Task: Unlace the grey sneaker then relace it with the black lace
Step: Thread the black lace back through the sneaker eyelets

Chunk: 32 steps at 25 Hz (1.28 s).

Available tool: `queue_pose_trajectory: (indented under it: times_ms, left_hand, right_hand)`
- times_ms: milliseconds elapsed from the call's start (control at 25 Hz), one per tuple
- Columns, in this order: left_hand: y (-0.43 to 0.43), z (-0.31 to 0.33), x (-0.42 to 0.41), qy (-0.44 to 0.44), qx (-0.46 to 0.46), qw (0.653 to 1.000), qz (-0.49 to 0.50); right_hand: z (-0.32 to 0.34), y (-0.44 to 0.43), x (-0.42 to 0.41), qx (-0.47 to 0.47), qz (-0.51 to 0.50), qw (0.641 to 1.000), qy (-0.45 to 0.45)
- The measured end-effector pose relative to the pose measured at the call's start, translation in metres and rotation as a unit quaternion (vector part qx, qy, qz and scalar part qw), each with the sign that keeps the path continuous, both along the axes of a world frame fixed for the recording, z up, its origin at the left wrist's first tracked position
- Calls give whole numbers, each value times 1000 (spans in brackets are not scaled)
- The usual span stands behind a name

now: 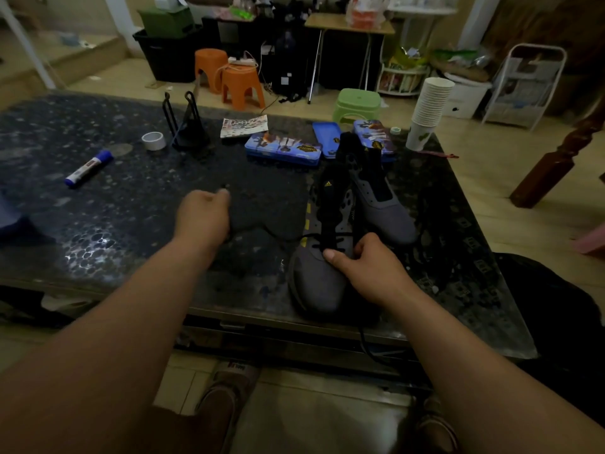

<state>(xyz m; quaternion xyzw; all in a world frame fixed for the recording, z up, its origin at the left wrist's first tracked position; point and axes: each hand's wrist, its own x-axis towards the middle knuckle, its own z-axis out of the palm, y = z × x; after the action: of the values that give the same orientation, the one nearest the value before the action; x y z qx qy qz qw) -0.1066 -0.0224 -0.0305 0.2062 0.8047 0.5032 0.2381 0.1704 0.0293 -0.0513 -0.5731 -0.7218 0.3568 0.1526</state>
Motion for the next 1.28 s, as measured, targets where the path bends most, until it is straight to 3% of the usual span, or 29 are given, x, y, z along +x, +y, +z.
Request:
queue_pose_trajectory:
  times_ms: [80,200,320,400,520,680,840,960,1040,1160,1280]
  left_hand:
    - [-4,-11,14,181,-111,976,-47]
    - [-2,-8,48,350,43,917,-185]
    - [-1,-15,79,326,-16,864,-384]
    - [2,-15,84,287,-23,874,-391]
    - [3,-10,88,336,7,869,-364]
    - [-3,-20,107,314,-111,862,-381]
    - [-6,-27,113,284,-108,889,-342]
    - [-9,-30,115,275,-115,889,-347]
    - [-10,-31,115,263,-110,894,-346]
    - [-11,-30,114,249,-98,905,-330]
    - [-12,-32,116,256,-106,905,-323]
  right_hand:
    - [8,2,5,4,26,1000,-17]
    - [12,4,10,48,38,998,18]
    - [4,5,7,118,18,991,67]
    - [-3,6,6,178,41,981,72]
    - [-2,12,8,260,109,959,32]
    - [10,21,1,294,204,930,-89]
    - [26,17,-10,207,206,943,-160]
    - [31,-4,-11,25,177,981,-78]
    - [23,-18,-10,-38,102,994,8]
    - [10,-14,-6,-15,-34,998,59]
    - [15,-11,-7,53,-16,998,25]
